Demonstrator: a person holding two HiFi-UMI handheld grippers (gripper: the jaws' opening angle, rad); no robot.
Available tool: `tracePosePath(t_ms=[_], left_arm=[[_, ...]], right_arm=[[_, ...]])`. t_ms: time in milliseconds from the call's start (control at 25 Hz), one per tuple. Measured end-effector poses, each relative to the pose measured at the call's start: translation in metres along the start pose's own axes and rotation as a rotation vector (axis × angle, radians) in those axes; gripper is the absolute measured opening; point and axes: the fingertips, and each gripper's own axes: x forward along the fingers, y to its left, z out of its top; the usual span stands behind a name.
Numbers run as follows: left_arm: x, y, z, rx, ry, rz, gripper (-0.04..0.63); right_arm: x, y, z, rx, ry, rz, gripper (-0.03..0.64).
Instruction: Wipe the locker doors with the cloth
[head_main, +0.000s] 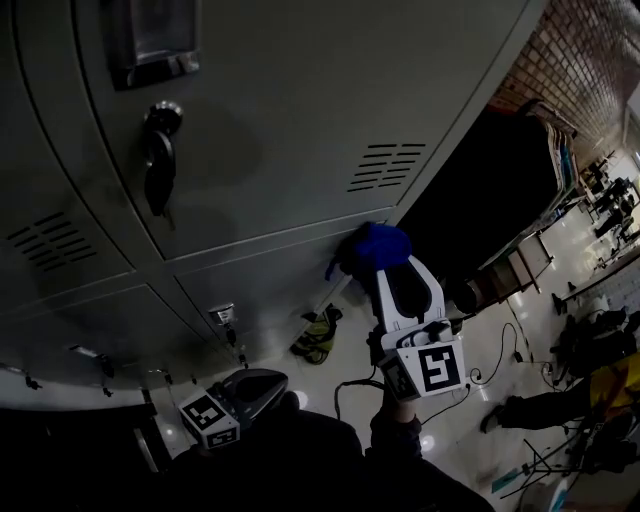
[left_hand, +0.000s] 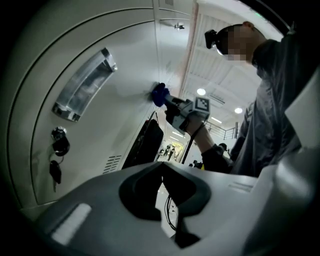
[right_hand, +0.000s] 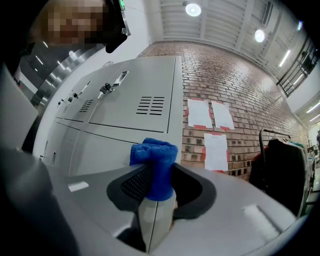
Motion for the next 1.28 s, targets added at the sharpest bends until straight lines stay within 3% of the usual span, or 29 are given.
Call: tracePosePath(t_ms=[560,960,1280], left_arm=[[-0.114,-0.001,-0.006,0.017,0.075,-0.029,0.0],[-0.17,0.006,-0.015,0.011,0.11,-0.008,0.0],[-0.16,0.01,-0.012,0.006,0.104,0.017,0.0]], right_arm=[[-0.007,0.121,0.006,0.031,-0.011,0.019,0.123],[0.009,0.219,-0.011,0.006,0.014,0.174,0.123],[0.019,0.217,-0.017,0.04,0.027,0.235,0.124]])
